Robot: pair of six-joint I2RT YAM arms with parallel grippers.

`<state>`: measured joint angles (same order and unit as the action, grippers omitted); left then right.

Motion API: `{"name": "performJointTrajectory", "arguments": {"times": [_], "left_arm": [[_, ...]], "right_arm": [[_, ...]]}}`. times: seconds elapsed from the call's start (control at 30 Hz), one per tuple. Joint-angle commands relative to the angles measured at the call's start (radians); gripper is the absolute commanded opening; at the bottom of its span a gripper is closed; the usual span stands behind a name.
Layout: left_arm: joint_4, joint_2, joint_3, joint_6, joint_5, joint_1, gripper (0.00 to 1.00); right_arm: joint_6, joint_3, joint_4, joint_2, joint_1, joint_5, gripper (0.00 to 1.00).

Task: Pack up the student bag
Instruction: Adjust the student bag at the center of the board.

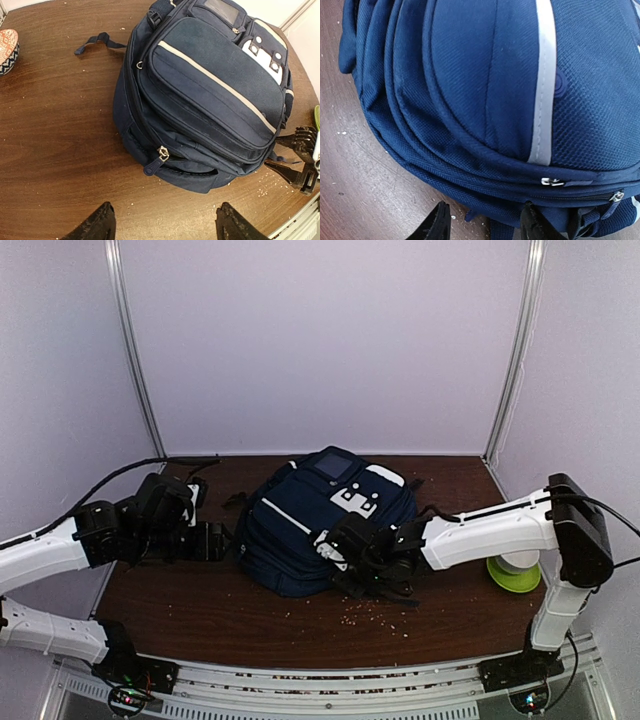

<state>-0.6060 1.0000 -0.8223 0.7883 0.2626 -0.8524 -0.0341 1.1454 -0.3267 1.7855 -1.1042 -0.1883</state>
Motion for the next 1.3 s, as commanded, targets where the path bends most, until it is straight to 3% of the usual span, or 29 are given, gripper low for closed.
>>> {"name": "performJointTrajectory", "arguments": {"times": [0.0, 0.27, 0.53, 0.77, 1.0, 1.27], "left_arm": [[0.015, -0.004, 0.015, 0.013, 0.015, -0.001, 0.71], [-0.004, -0.004, -0.001, -0.011, 0.018, -0.002, 0.71], [0.1, -0.013, -0.019, -0.081, -0.055, -0.028, 0.71], [0.269, 0.117, -0.041, -0.093, -0.069, -0.187, 0.71], [0.292, 0.272, -0.088, -0.069, 0.001, -0.237, 0.67], [0.25, 0.146, -0.006, 0.038, 0.139, -0.237, 0.69]], "right_arm": [[0.019, 0.032, -0.024, 0.021, -0.001, -0.024, 0.44], [-0.039, 0.049, 0.018, -0.061, -0.001, -0.045, 0.0], [-0.196, 0.118, 0.028, -0.188, 0.029, -0.022, 0.0], [-0.429, 0.144, 0.077, -0.201, 0.092, 0.139, 0.0], [-0.528, 0.305, 0.073, -0.109, 0.111, 0.299, 0.0], [-0.538, 0.48, 0.013, 0.084, 0.103, 0.415, 0.0]]}}
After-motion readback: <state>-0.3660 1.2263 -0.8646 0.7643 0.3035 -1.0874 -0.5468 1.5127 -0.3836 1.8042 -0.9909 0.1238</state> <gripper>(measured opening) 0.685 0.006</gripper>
